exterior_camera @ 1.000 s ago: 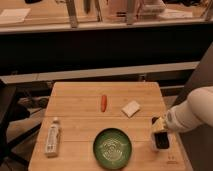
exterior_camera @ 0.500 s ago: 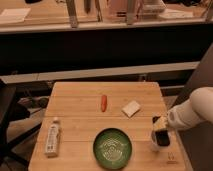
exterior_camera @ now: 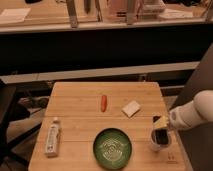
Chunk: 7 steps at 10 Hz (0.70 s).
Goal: Place the eraser in the ceramic cup
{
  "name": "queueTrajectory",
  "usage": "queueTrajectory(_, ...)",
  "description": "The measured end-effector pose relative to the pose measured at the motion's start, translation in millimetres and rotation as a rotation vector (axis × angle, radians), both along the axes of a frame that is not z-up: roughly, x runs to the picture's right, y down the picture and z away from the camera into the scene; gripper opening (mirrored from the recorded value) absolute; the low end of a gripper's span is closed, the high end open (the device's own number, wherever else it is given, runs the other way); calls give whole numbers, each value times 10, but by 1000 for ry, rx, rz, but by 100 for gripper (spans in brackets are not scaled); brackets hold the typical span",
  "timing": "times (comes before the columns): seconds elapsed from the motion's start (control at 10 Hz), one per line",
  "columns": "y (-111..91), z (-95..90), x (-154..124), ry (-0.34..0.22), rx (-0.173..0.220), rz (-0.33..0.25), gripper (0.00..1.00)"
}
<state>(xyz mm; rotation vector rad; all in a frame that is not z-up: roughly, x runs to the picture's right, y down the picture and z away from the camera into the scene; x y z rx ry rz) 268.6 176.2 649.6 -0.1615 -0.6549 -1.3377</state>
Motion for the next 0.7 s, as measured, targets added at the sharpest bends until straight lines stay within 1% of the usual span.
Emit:
queueTrajectory(0.1, -14, 76, 15, -2, -1, 22, 50)
queueTrajectory(0.2, -12, 107, 26, -2, -3, 29, 56)
queueTrajectory(0.4, -14, 195, 107, 6, -6, 61, 76)
queueTrajectory(0.5, -18, 219, 160, 10, -7, 79, 80)
queueTrajectory(0.7, -19, 240, 219, 12, -9, 101, 80)
